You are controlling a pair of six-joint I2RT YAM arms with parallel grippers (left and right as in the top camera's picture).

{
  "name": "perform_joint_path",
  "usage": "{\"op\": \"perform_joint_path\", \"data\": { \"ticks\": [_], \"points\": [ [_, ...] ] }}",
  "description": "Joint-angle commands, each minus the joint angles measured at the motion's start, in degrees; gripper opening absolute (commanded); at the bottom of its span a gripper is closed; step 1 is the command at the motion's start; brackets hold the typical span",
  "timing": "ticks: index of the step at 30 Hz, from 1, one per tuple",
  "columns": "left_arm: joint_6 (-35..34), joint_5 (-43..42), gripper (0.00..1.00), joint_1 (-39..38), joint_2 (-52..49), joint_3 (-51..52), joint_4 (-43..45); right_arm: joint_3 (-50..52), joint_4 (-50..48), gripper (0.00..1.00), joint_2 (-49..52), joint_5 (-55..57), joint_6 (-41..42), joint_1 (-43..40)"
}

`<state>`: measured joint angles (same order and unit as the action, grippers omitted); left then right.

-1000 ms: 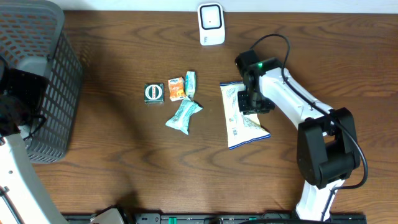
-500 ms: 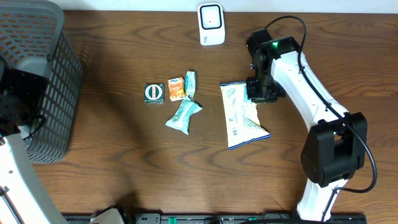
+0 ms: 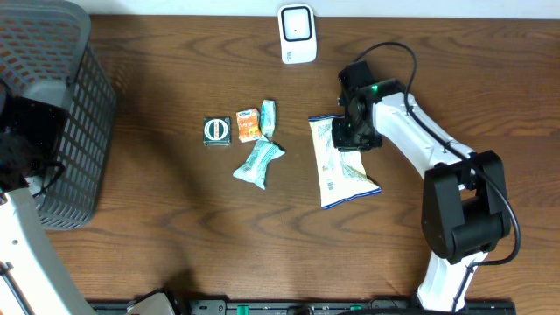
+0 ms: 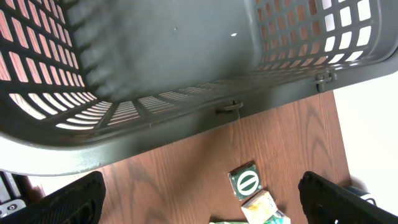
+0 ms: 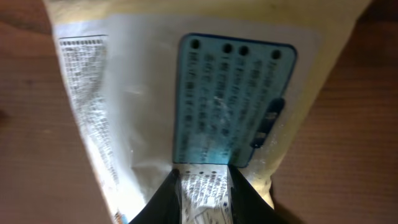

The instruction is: Scan the item barcode

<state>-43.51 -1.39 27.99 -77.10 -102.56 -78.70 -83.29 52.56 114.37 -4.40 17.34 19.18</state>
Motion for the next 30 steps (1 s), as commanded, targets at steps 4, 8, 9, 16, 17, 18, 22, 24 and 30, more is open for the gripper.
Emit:
{"op": "perform_joint_path", "data": {
  "ticks": [4,8,9,16,17,18,22,24,30],
  "points": [
    [-0.09,0.33,0.98,0.22,0.0,-0.15,-0.15,1.27,-0.66,0.2,0.13,8.22,1.07,-1.4],
    [-0.11,0.33,0.98,0.22,0.0,-0.15,-0.15,-3.37,5.09,0.25,0.04,8.5,1.03,-3.34],
    [-0.09,0.33,0.98,0.22,0.0,-0.15,-0.15,-5.22,7.54,0.25,0.04,8.39,1.01,-3.56],
    [-0.11,0.33,0.97,0.22,0.0,-0.15,-0.15,-14.93,19.96,0.25,0.04,-3.56,-4.94,-2.82],
    [-0.09,0.33,0.98,0.22,0.0,-0.15,-0.15,-14.86,20.02,0.25,0.04,-5.81,-5.9,-2.43],
    [-0.11,0.33,0.98,0.22,0.0,-0.15,-0.15,-14.69,19.98,0.25,0.09,-7.19,-6.34,-1.95],
    [-0.09,0.33,0.98,0.22,0.0,-0.15,-0.15,-12.39,17.4,0.25,0.13,-5.77,-6.27,-0.02],
    [-0.09,0.33,0.98,0.24,0.0,-0.15,-0.15,-10.51,15.21,0.25,0.13,-4.46,-5.66,0.87],
    [-0.11,0.33,0.98,0.22,0.0,-0.15,-0.15,-3.65,8.94,0.27,0.13,-1.53,-3.08,1.62]
  ]
}}
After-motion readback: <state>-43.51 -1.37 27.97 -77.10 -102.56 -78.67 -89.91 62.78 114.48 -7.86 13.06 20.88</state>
